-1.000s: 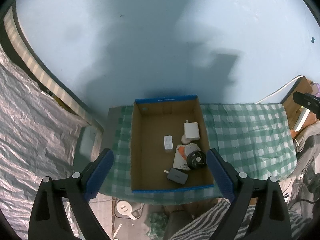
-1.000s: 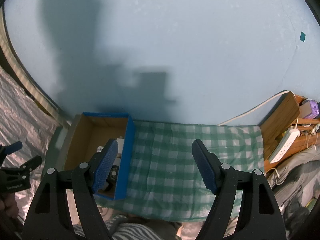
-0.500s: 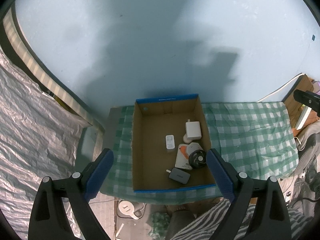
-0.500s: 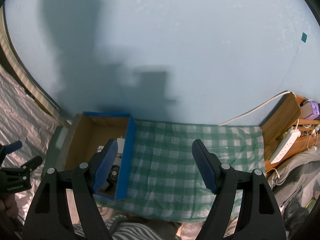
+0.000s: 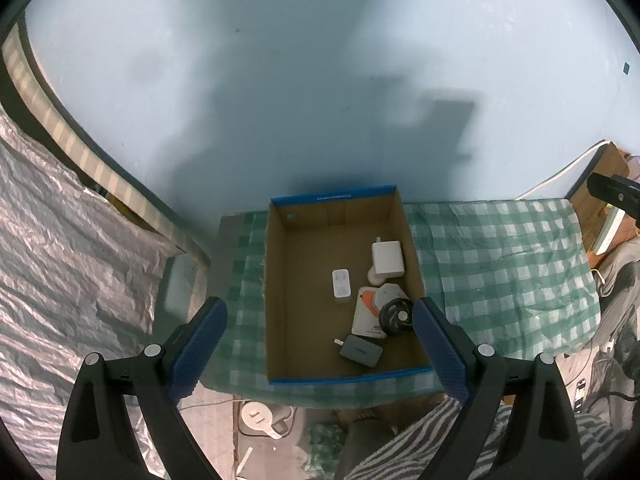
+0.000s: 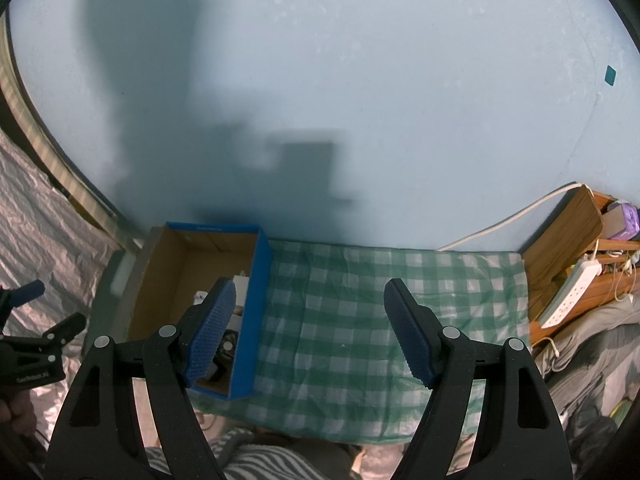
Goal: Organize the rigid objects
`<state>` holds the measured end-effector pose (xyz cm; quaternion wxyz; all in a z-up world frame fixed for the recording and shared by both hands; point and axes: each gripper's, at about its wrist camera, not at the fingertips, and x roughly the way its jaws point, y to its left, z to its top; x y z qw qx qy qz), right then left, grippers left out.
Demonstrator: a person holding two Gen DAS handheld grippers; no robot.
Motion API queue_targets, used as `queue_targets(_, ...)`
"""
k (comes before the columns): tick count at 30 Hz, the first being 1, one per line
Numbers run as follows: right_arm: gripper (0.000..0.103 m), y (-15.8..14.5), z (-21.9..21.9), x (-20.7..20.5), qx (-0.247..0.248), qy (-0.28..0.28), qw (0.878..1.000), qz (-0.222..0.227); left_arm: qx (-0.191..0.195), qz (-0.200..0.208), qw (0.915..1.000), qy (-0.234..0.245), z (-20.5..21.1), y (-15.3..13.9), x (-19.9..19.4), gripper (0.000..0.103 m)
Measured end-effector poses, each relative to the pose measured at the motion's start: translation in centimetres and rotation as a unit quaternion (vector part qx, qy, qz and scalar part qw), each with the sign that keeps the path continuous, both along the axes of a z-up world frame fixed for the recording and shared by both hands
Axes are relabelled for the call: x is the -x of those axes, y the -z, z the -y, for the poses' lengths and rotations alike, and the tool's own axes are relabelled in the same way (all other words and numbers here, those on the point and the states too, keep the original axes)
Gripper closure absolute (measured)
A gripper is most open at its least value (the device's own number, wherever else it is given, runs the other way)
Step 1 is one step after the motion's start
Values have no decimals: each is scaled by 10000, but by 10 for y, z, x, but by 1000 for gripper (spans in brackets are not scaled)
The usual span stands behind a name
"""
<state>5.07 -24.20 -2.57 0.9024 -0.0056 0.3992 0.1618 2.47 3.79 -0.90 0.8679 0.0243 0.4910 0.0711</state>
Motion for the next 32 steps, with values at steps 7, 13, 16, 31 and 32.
queue_targets(7, 27, 0, 0, -1, 3, 2, 10000, -12, -55, 11, 10000, 13, 3, 0, -1, 8)
queue_targets(13, 27, 0, 0, 0, 6, 1, 10000, -6, -61, 3, 10000, 34, 6, -1, -3, 8)
queue_targets(16, 27, 0, 0, -1, 0, 15, 10000, -9, -63, 3, 10000, 29, 6, -1, -3, 8)
queue_targets(31, 27, 0, -1, 0, 1, 47, 10000, -11, -80, -6, 10000, 37, 8, -1, -4, 8)
queue_targets(32, 27, 0, -1, 0, 4, 45, 10000, -17, -78, -25, 10000, 29, 9, -1, -4, 8)
